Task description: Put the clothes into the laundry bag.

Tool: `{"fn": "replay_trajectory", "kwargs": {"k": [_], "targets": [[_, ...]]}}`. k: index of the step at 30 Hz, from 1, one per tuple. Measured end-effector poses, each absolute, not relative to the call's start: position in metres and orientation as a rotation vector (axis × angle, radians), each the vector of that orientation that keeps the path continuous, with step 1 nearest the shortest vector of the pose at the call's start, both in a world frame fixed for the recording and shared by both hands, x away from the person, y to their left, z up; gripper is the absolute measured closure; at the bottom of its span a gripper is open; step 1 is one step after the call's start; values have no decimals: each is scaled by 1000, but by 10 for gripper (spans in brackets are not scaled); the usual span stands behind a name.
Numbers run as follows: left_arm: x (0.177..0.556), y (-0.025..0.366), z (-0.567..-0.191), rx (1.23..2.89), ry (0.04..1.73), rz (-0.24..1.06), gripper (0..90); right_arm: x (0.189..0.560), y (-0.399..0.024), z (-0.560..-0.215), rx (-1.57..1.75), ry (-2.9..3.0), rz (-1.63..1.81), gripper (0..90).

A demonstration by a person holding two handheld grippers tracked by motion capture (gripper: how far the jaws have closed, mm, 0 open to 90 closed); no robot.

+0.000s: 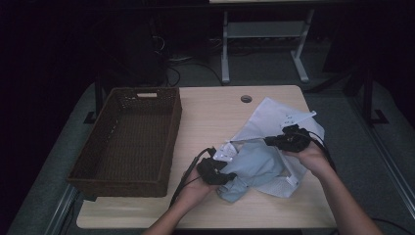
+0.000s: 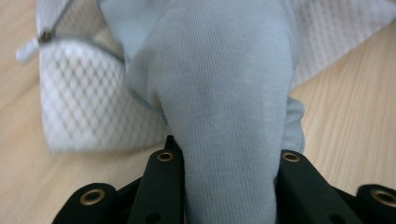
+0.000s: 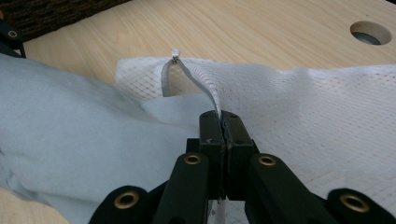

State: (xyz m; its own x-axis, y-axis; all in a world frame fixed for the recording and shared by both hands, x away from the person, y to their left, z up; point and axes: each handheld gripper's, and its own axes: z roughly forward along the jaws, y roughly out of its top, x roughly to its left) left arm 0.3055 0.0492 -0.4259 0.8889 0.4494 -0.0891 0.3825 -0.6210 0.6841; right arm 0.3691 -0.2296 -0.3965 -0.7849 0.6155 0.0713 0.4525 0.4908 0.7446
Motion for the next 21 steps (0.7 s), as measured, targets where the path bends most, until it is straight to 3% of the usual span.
{"fn": "replay_trajectory", "kwargs": {"k": [21], "targets": [[337, -1, -429, 2279, 673, 127, 719, 365, -221, -392, 887, 2541, 1226, 884]]}}
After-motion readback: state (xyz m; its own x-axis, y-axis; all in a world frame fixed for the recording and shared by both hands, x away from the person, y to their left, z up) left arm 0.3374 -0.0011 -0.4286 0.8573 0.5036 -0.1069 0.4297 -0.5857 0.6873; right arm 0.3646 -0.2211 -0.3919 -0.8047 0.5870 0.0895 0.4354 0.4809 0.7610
